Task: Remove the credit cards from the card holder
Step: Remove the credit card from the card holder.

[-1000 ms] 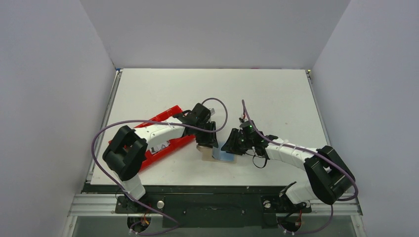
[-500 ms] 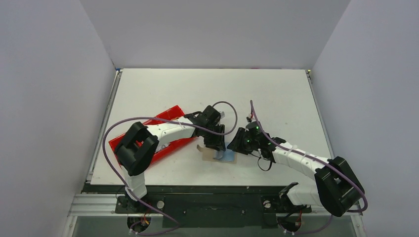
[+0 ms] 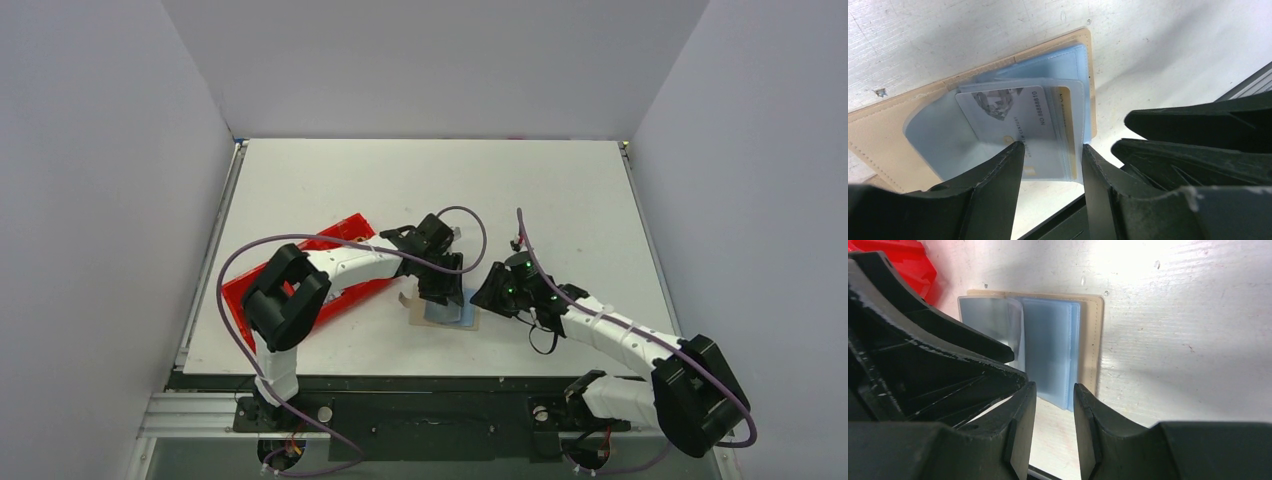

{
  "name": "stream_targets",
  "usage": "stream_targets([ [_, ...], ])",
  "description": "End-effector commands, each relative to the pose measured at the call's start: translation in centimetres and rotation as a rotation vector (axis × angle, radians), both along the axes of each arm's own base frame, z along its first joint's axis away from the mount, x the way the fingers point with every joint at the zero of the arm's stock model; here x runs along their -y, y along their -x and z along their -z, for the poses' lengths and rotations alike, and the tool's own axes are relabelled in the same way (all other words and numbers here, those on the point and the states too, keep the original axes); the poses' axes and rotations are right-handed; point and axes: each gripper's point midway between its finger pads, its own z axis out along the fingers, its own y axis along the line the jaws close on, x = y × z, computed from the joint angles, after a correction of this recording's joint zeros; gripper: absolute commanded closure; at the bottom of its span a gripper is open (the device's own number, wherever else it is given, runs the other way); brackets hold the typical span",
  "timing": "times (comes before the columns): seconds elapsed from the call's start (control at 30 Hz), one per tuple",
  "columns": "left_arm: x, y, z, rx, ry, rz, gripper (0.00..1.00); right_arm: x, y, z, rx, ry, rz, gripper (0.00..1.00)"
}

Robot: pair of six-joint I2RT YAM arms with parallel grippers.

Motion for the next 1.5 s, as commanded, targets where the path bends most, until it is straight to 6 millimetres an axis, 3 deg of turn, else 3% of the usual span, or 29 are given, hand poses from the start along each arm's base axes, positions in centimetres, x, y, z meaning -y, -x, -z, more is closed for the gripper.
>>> stream_targets([
  [0.0,1.6,-1.0,-0.6,0.028,0.045,0.010,0.55,1.0,-0.8,-0.8,0.050,0.024,0.045,0.70],
  [0.3,4.3,-0.9,-0.8,0.003,0.121,0.052,0.48,1.6,-0.7,-1.0,0.058,0.034,0.067,0.71],
  [0.5,4.4,-1.8,-2.8,0.050,0.150,0.038,0.42,1.4,-0.8,-1.1,0.055,0.035,0.059,0.73],
  [0.73,1.3,-3.2,-3.0,0.088,0.098,-0.054,0.42,-0.1,-1.0,-1.2,0.051,0.050,0.003,0.73],
  [1.03,-2.2,-2.8,-2.3,0.072,0.071,-0.110,0.43,-3.2,-1.6,-0.7,0.039,0.109,-0.055,0.77],
  [1.33,-2.3,-2.5,-1.1,0.018,0.115,-0.114,0.63,-3.4,-2.3,1.2,0.009,0.158,-0.049,0.86],
  [1.47,-2.0,-2.5,-0.6,-0.003,0.147,-0.112,0.66,-3.0,-2.1,2.2,-0.008,0.180,-0.042,0.89],
])
